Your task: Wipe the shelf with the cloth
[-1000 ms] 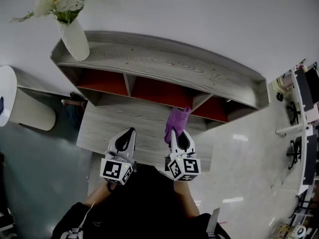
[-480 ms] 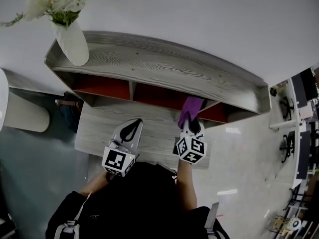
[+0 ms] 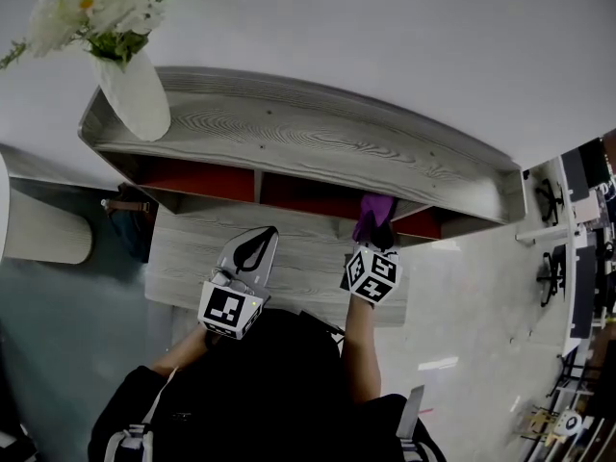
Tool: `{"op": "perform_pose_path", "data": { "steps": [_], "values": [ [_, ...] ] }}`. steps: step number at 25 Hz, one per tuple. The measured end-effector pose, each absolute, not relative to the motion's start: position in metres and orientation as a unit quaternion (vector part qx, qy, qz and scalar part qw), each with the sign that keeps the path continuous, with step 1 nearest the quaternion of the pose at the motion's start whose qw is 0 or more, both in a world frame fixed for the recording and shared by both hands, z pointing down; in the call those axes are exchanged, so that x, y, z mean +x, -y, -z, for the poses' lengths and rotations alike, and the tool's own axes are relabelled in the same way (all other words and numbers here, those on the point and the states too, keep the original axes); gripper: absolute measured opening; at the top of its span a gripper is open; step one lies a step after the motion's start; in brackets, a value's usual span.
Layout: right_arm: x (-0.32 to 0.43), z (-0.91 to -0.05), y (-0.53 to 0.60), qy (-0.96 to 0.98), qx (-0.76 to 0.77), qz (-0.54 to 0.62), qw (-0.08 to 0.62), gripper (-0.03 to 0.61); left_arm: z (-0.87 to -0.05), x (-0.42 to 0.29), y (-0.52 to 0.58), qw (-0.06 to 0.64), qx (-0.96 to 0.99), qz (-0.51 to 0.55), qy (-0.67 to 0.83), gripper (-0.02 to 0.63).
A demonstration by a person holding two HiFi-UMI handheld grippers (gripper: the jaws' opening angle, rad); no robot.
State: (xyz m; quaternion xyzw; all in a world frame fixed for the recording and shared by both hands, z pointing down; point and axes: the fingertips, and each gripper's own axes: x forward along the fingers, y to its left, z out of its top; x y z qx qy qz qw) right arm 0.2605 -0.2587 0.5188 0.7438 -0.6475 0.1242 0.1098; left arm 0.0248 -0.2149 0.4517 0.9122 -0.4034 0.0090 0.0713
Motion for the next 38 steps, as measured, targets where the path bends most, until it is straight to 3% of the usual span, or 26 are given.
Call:
{"op": "perform_pose_path", "data": {
  "steps": [26, 38],
  "values": [
    [0.244, -0.553, 0.295, 0.644, 0.702, -0.132, 0.273, 0.08, -0.458, 0.012, 0.234, 0.086, 0.903, -0.006, 0.42, 0.005],
    [0.184, -0.556, 0.307, 0.689, 0.644, -0.127, 0.307, 0.08, -0.46, -0.017, 0.226, 0.092, 0.888, 0.0, 0.45, 0.005]
  ]
}}
